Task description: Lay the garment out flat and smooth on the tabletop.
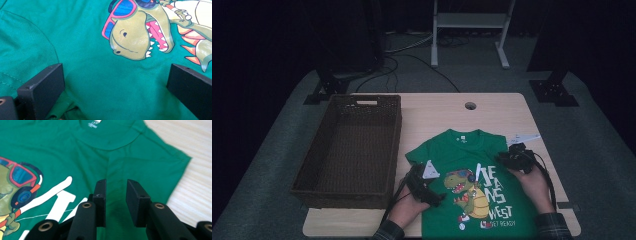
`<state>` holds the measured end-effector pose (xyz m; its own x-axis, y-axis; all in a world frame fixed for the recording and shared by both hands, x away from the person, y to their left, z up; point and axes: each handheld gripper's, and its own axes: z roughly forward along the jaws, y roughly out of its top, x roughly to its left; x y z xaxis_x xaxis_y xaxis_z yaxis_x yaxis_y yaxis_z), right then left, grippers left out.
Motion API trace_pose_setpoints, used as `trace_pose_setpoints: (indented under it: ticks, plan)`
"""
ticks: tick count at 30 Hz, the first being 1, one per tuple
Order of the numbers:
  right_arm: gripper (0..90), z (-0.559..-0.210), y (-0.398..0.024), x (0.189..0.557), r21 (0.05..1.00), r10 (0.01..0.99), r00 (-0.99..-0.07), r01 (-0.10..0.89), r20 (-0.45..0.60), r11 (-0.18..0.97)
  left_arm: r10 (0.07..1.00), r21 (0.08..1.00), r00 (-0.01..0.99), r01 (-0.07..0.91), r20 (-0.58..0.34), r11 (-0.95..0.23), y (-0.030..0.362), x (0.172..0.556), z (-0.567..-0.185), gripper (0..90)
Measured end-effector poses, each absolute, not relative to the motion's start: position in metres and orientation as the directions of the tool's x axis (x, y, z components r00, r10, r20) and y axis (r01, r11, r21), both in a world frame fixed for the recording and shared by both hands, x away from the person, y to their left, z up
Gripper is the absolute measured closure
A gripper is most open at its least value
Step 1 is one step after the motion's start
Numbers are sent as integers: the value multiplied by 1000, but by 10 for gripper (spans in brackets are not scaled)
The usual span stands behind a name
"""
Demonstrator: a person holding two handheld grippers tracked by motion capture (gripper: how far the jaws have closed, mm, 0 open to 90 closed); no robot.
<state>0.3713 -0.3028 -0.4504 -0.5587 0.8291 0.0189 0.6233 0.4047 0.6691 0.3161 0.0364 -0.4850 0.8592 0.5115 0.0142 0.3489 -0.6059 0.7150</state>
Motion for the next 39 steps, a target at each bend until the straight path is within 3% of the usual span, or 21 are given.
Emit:
trace_pose_setpoints:
  ticks: [14, 22, 39]
  plan:
    - [700, -464, -296, 375, 626, 823, -568, 645, 8, 439, 511, 715, 860, 349, 14, -606, 36, 316, -485, 6]
    - [865, -466, -296, 370, 643, 829, -556, 614, -60, 458, 511, 715, 859, 349, 14, -606, 36, 316, -485, 6]
    - [878, -453, -308, 367, 698, 847, -531, 596, -27, 396, 511, 715, 860, 348, 14, -607, 36, 316, -485, 6]
